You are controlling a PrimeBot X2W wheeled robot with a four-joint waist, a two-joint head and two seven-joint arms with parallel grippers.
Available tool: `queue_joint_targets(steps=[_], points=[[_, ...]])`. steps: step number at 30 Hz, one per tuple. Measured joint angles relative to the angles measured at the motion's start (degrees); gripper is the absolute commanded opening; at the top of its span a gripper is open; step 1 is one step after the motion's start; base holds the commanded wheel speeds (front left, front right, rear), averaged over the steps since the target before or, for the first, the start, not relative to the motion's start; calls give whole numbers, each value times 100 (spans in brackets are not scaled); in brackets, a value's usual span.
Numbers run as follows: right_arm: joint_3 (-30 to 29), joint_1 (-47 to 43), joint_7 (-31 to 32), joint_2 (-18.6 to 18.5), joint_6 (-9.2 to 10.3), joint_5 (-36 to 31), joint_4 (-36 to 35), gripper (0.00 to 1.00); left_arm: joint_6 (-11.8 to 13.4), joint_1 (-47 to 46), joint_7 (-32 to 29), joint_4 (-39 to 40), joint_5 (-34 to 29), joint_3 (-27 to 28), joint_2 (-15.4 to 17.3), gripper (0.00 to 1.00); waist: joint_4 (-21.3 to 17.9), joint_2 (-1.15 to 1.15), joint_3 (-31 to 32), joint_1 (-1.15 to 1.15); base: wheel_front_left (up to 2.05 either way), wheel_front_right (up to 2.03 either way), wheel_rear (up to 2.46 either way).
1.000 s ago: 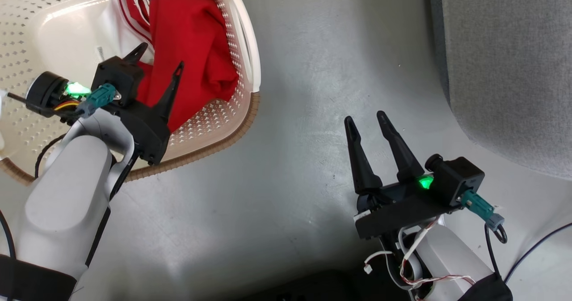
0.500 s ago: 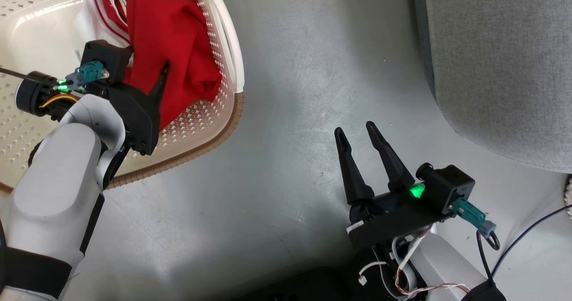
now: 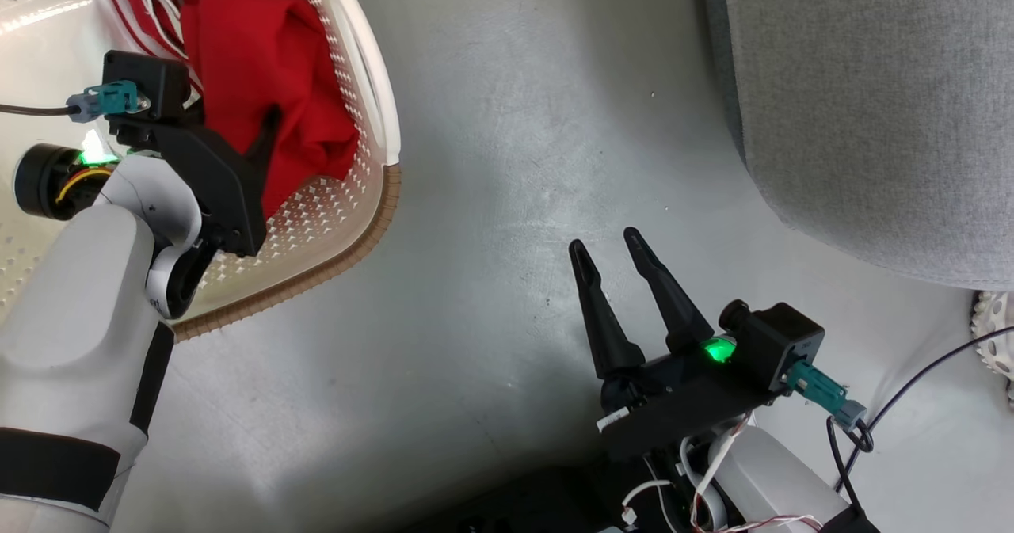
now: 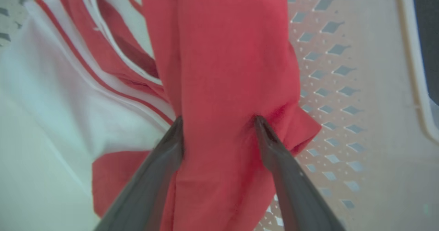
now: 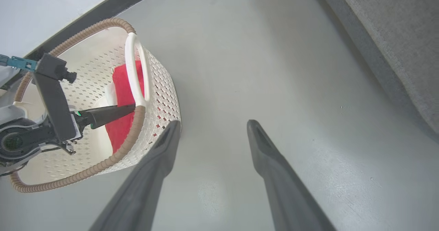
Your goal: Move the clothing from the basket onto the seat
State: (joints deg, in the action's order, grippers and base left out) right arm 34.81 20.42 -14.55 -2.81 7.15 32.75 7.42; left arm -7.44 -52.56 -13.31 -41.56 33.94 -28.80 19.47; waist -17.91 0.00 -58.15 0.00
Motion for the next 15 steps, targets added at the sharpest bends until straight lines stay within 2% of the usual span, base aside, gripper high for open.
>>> queue_joint_targets(steps=[4,5,6,8,15], points=[[7,-57,0,-1,0,13,-14,100,40,1,-129,-56,119,46,-49,100,-36,0,-23,0,0,0,0],[9,-75,0,-1,0,33,-29,100,43,1,-160,-67,129,48,-47,86,-41,0,-26,0,0,0,0],[9,-87,0,-1,0,56,-36,100,45,1,-181,-77,132,54,-45,52,-45,0,-28,0,0,0,0],[9,-94,0,-1,0,59,-57,100,64,1,-223,-88,192,103,-53,0,-52,0,-31,0,0,0,0],[-107,-86,0,3,0,58,-37,100,96,1,-230,-97,256,207,-69,0,-57,0,-31,0,0,0,0]])
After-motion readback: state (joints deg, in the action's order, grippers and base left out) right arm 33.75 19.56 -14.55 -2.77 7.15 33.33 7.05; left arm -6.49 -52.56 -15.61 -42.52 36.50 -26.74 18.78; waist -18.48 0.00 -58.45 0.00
